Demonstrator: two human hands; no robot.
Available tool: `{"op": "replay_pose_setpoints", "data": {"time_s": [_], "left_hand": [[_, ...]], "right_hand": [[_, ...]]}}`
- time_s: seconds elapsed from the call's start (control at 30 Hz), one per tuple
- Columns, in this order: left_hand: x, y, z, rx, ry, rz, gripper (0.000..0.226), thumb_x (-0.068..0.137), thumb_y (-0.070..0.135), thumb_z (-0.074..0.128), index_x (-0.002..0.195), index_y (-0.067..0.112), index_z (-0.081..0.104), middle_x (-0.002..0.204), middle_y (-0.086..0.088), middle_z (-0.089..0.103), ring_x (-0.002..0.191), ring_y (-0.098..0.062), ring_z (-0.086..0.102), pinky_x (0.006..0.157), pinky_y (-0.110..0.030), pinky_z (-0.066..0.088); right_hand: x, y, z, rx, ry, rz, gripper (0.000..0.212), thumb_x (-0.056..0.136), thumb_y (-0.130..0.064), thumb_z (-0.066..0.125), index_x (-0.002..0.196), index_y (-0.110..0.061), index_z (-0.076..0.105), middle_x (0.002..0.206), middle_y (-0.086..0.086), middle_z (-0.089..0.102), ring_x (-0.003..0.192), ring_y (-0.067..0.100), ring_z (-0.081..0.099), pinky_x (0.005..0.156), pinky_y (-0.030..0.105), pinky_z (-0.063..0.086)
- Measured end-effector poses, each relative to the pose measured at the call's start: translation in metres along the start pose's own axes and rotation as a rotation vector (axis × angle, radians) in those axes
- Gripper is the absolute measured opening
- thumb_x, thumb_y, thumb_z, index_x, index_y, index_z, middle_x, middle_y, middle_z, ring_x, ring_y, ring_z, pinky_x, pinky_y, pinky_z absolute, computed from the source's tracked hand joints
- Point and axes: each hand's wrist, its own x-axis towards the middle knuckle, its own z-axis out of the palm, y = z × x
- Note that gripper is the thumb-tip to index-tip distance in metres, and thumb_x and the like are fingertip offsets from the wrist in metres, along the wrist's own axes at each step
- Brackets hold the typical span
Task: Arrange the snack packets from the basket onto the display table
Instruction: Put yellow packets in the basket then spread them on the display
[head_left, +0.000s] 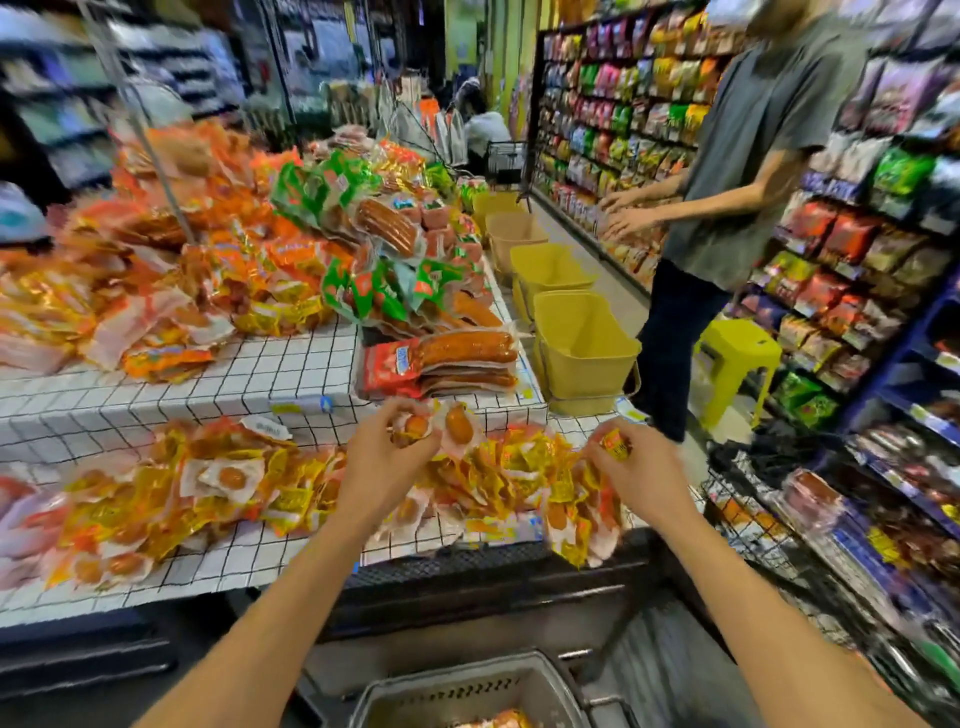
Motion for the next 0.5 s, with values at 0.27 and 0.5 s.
{"op": "replay_pose_setpoints", "data": {"time_s": [0.27, 0.5], "left_hand": [[0.053, -0.004, 0.013, 0.077, 0.22, -0.093, 0.015, 0.082, 0.021, 0.074, 0.086, 0.026, 0.06, 0.071, 0.005, 0.057, 0.049, -0.011, 0.048, 0.05, -0.038, 0.048], [0.074, -0.055, 0.045, 0.318, 0.268, -0.153, 0.025, 0.077, 0.015, 0.075, 0.098, 0.02, 0.062, 0.096, -0.003, 0.066, 0.07, -0.023, 0.057, 0.063, -0.034, 0.045]], "right_hand": [[0.083, 0.036, 0.0, -0.083, -0.105, -0.09, 0.01, 0.088, -0.022, 0.072, 0.081, -0.015, 0.07, 0.066, -0.011, 0.059, 0.067, 0.015, 0.053, 0.059, 0.034, 0.032], [0.119, 0.078, 0.037, -0.138, -0.139, -0.094, 0.008, 0.087, -0.018, 0.07, 0.094, -0.013, 0.068, 0.086, 0.01, 0.066, 0.079, 0.032, 0.061, 0.062, 0.041, 0.049]]}}
